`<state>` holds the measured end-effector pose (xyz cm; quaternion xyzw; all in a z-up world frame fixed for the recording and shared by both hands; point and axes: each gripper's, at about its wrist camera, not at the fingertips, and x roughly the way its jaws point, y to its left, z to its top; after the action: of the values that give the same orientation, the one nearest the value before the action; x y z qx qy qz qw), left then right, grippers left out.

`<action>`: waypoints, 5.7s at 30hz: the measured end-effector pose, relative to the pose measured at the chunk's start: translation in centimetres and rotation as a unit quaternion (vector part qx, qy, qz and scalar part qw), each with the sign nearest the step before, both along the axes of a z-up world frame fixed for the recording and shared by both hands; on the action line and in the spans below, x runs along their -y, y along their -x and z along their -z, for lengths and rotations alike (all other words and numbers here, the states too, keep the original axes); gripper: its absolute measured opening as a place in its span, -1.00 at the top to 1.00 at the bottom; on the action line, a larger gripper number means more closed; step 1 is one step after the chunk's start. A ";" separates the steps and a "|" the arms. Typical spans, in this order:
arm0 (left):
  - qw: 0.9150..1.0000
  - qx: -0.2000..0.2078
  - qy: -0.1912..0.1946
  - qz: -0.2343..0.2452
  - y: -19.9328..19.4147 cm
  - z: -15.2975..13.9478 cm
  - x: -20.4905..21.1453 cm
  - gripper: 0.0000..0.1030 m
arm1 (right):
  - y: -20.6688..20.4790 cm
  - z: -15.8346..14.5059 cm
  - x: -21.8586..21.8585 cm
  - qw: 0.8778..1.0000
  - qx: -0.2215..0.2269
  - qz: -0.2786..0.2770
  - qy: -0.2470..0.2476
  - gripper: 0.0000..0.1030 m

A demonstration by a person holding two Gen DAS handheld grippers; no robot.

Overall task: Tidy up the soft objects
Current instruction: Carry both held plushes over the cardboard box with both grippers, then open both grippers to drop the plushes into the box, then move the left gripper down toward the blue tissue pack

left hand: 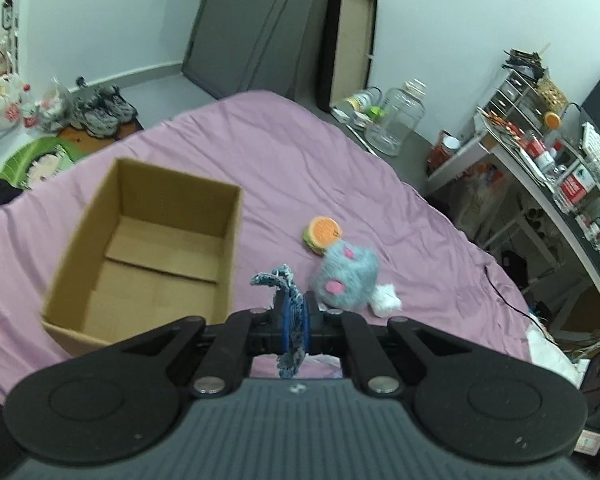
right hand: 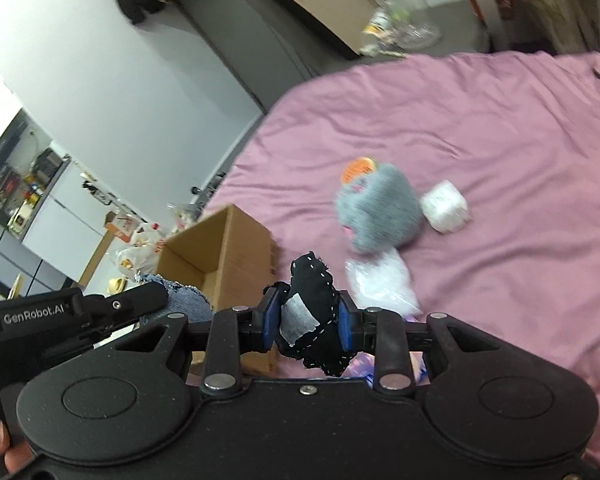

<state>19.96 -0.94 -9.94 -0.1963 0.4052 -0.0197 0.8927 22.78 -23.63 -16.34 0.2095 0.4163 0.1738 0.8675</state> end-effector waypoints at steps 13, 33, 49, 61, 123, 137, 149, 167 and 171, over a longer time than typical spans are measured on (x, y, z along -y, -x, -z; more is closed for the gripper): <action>0.999 0.019 -0.016 -0.027 -0.3 -0.9 -4.4 0.89 | -1.0 -1.1 -3.7 0.998 0.041 -0.055 -0.017 0.42; 0.998 0.005 -0.035 -0.050 -4.3 2.0 -9.5 0.89 | -5.0 -0.6 -12.6 0.992 0.070 -0.104 -0.005 0.42; 0.996 -0.052 -0.053 -0.042 -10.0 6.2 -11.8 0.86 | -8.5 2.2 -15.4 0.995 0.027 -0.095 -0.006 0.41; 0.991 -0.083 -0.084 -0.062 -11.4 4.9 -13.5 0.50 | -9.7 3.1 -17.4 0.995 0.009 -0.103 0.002 0.38; 0.995 -0.008 -0.103 0.011 3.4 -2.6 1.4 -1.00 | 2.3 -5.7 5.2 0.999 0.012 0.008 0.036 -1.00; 0.992 -0.037 -0.121 0.001 3.5 -0.3 6.3 -1.00 | 2.1 -4.6 8.7 0.999 -0.002 0.006 0.038 -1.00; 0.992 -0.052 -0.118 0.002 2.4 2.7 10.2 -0.99 | 1.0 -2.5 9.7 0.998 -0.024 0.001 0.065 -1.00; 0.989 -0.108 -0.103 -0.002 -0.8 9.3 14.4 -0.95 | -2.6 0.2 11.5 0.997 -0.064 0.017 0.050 -1.00; 0.989 -0.115 -0.093 -0.019 -1.6 10.5 14.7 -0.95 | -3.8 1.2 11.5 0.996 -0.073 0.013 0.051 -1.00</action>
<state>21.60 -15.68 -20.48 -0.1212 0.5014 0.0582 0.8547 26.58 -35.14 -17.52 0.1826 0.4840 0.1257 0.8465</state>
